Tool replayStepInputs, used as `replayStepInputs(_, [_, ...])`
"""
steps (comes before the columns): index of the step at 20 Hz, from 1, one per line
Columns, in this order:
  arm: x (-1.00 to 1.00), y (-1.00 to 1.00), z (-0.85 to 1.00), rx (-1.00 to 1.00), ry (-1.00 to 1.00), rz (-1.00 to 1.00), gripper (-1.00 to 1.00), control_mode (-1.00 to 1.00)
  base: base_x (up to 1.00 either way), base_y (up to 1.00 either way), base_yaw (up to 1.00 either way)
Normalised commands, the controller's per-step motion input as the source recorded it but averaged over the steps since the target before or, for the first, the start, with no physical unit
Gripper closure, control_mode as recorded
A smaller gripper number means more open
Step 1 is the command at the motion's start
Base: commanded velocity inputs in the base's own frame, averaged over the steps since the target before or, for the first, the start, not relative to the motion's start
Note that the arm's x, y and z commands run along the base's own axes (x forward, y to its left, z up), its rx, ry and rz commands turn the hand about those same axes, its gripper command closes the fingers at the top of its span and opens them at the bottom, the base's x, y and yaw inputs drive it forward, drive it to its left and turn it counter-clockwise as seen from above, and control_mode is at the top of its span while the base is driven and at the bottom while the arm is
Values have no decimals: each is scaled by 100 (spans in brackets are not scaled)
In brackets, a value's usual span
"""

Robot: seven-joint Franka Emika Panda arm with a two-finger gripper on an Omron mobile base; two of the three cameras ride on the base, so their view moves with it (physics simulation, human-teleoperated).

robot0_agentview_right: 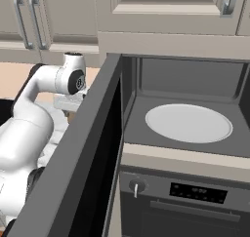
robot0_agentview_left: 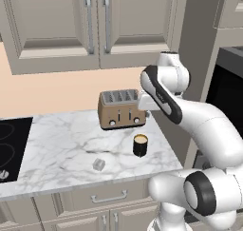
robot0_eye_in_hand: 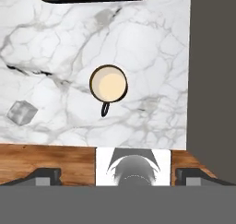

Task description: Pick the mug from the counter and place it inside the microwave. Then close the microwave.

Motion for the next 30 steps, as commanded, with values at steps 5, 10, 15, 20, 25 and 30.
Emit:
replayStepInputs(5, [14, 14, -60, 0, 0, -3, -100, -100, 0, 0, 0])
replayStepInputs(10, [24, 1, -34, 0, 0, -7, -100, -100, 0, 0, 0])
replayStepInputs(15, [13, 7, -44, 0, -1, -6, -100, -100, 0, 0, 0])
replayStepInputs(20, [5, 18, -35, 0, -1, -7, -100, -100, 0, 0, 0])
replayStepInputs(25, [0, 2, -12, 0, 0, -3, -100, -100, 0, 0, 0])
replayStepInputs(30, [0, 0, -14, -2, 0, -8, -100, -100, 0, 0, 0])
